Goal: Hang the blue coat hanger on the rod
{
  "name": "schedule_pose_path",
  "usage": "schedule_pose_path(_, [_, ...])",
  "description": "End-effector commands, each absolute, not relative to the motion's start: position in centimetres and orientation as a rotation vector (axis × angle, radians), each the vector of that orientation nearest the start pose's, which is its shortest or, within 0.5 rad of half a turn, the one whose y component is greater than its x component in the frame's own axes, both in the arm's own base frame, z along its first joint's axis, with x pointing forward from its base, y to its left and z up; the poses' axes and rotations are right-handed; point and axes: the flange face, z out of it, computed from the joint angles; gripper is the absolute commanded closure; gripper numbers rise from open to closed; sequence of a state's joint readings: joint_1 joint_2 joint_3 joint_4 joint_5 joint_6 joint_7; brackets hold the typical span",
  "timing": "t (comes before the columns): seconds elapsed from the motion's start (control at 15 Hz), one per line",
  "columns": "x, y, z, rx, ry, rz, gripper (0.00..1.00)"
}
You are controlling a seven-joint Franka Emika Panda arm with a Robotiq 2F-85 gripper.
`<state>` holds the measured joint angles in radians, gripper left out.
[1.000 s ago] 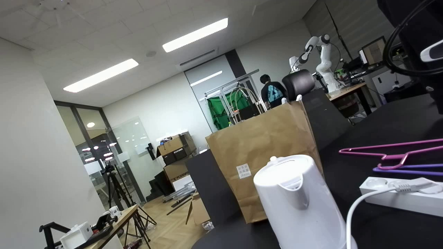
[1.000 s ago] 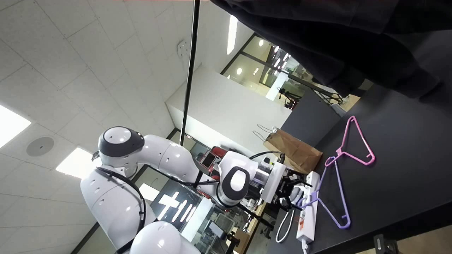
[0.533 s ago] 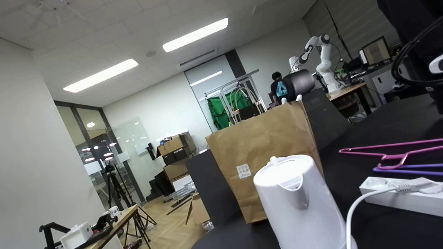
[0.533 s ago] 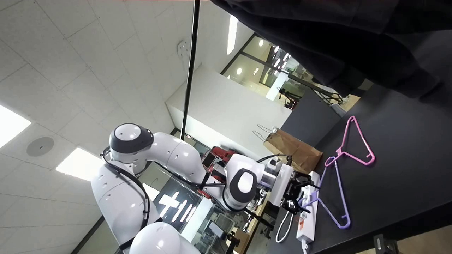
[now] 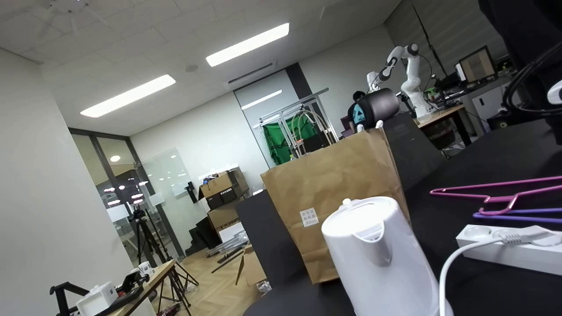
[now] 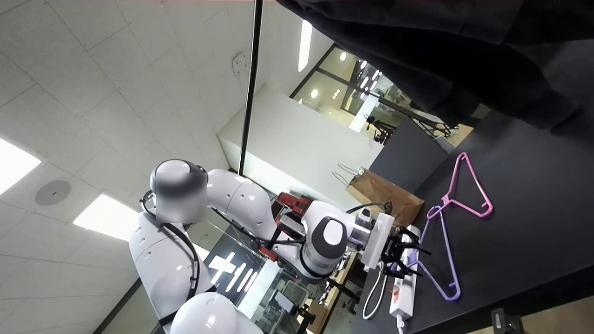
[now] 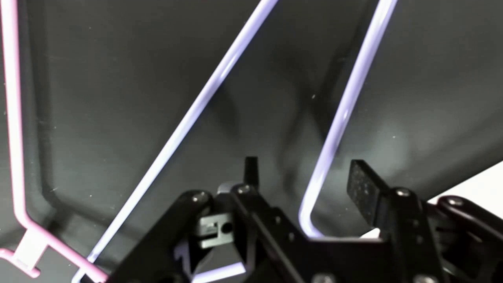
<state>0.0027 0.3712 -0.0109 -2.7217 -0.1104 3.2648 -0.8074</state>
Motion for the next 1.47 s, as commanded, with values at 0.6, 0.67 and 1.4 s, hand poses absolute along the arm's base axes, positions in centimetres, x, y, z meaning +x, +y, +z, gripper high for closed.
schedule_pose_path(0.6, [40.3,0.4,12.9,-2.832,-1.374,-0.221,0.98])
schedule_pose_path(0.67, [40.3,0.4,13.4,-2.82,-1.373,-0.231,0.98])
schedule_pose_path(1.4, [41.0,0.0,17.3,-2.619,-1.417,-0.238,0.98])
